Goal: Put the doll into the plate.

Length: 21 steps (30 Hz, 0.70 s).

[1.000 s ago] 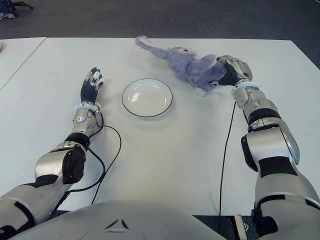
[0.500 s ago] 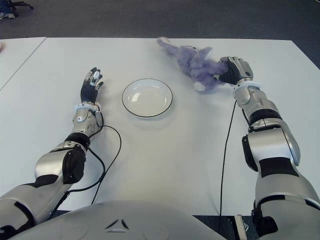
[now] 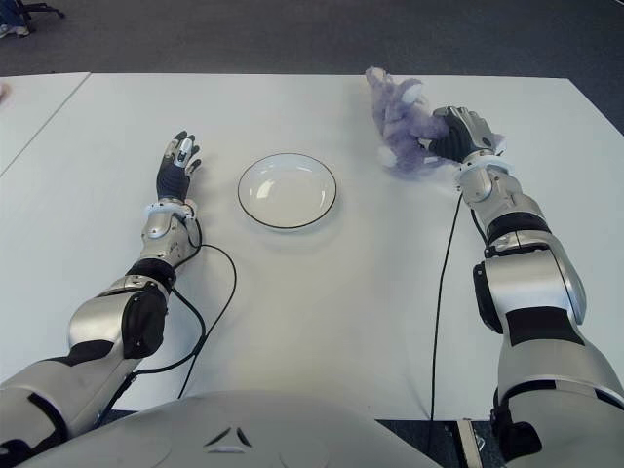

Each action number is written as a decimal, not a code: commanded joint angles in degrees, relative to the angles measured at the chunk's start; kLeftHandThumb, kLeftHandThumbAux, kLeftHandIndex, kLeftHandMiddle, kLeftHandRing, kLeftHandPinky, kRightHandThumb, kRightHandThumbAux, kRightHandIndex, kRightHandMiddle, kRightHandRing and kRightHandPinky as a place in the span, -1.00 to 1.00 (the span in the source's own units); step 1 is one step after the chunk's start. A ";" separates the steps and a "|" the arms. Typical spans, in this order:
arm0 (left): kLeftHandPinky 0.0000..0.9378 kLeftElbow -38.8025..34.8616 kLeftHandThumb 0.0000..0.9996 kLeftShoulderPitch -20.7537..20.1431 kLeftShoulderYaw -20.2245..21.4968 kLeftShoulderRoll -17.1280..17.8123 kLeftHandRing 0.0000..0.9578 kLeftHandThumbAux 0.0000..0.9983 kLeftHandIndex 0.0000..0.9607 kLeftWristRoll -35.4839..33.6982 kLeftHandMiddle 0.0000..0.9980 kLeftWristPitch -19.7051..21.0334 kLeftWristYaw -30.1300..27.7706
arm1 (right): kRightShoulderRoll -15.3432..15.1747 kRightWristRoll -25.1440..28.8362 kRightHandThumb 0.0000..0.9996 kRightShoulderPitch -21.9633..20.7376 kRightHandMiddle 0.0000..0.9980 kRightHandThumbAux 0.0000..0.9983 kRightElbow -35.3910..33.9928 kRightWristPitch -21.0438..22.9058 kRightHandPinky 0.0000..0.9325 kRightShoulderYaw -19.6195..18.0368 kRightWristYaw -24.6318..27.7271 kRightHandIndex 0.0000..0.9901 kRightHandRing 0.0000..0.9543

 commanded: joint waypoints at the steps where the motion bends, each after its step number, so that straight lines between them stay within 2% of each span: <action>1: -0.80 6.97 -1.00 9.86 0.06 -4.11 -0.80 -0.18 -0.78 0.33 -0.77 6.81 -0.15 | -0.04 0.22 0.42 1.51 0.71 0.44 -0.70 -1.91 0.79 0.03 -1.28 -0.11 0.76; 15: -0.80 6.95 -1.00 9.68 1.16 -4.43 -0.79 -0.18 -0.78 -0.76 -0.77 6.99 -1.02 | -0.11 0.61 0.42 1.73 0.71 0.44 -0.85 -2.72 0.80 -0.28 -1.27 -0.11 0.76; 21: -0.80 6.93 -1.00 9.56 1.33 -4.52 -0.79 -0.17 -0.79 -0.38 -0.77 7.28 -0.82 | -0.31 -0.08 0.42 1.74 0.71 0.44 -1.21 -3.83 0.79 0.10 -3.63 -0.11 0.76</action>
